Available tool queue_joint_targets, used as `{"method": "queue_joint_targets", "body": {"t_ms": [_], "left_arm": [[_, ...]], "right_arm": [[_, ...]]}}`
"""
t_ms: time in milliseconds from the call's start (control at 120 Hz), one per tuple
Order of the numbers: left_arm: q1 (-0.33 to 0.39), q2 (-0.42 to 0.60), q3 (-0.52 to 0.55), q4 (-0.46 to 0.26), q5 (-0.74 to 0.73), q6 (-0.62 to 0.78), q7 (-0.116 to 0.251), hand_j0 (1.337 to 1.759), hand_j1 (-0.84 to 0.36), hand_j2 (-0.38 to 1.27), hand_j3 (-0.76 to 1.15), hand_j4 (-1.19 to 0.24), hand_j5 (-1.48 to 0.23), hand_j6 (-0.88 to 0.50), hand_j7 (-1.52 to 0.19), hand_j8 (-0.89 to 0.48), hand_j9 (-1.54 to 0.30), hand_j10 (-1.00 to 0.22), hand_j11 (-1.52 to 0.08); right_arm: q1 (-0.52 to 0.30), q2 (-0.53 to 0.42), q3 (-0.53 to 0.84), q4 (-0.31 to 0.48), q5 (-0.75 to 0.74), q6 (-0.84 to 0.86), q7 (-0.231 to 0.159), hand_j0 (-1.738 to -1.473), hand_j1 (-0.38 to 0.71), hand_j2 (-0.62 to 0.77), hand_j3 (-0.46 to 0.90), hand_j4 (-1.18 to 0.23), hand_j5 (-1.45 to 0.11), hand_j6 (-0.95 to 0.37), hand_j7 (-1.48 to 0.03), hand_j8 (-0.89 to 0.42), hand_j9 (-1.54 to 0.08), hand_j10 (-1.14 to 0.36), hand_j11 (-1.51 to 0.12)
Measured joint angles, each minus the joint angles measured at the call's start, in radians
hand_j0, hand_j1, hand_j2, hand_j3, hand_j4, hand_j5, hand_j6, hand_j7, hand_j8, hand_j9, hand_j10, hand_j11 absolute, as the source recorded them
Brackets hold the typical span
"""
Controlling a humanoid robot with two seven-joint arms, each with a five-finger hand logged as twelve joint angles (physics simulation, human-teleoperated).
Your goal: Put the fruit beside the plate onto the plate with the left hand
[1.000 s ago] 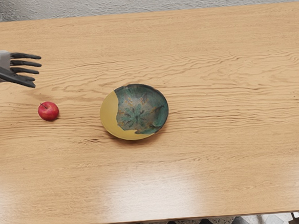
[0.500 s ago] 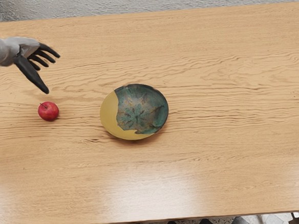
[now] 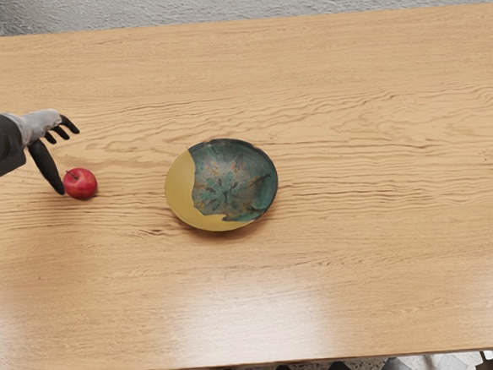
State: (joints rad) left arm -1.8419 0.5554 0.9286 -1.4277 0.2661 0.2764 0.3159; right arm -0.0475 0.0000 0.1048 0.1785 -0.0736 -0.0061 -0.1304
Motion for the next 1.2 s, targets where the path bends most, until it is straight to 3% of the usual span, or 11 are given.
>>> {"method": "queue_joint_targets", "body": {"t_ms": [350,1200], "left_arm": [[0.051,-0.114,0.043,0.059,0.101,0.063,0.007,1.658,0.05,0.05,0.0,-0.25,-0.32,-0.25,-0.32,-0.25,-0.32,-0.25,-0.32],[0.166,-0.196,0.049,0.133,0.104,0.07,0.006,1.658,0.03,0.05,0.0,-0.26,-0.34,-0.26,-0.34,-0.26,-0.34,-0.26,-0.34]], "right_arm": [[0.0,0.0,0.0,0.0,0.0,0.0,0.0,-1.658,-0.32,-0.01,0.0,-0.03,-0.03,-0.03,-0.03,-0.03,-0.03,-0.03,-0.03],[0.0,0.0,0.0,-0.001,0.0,0.0,0.0,-1.658,-0.32,-0.01,0.0,-0.03,-0.03,-0.03,-0.03,-0.03,-0.03,-0.03,-0.03]]}}
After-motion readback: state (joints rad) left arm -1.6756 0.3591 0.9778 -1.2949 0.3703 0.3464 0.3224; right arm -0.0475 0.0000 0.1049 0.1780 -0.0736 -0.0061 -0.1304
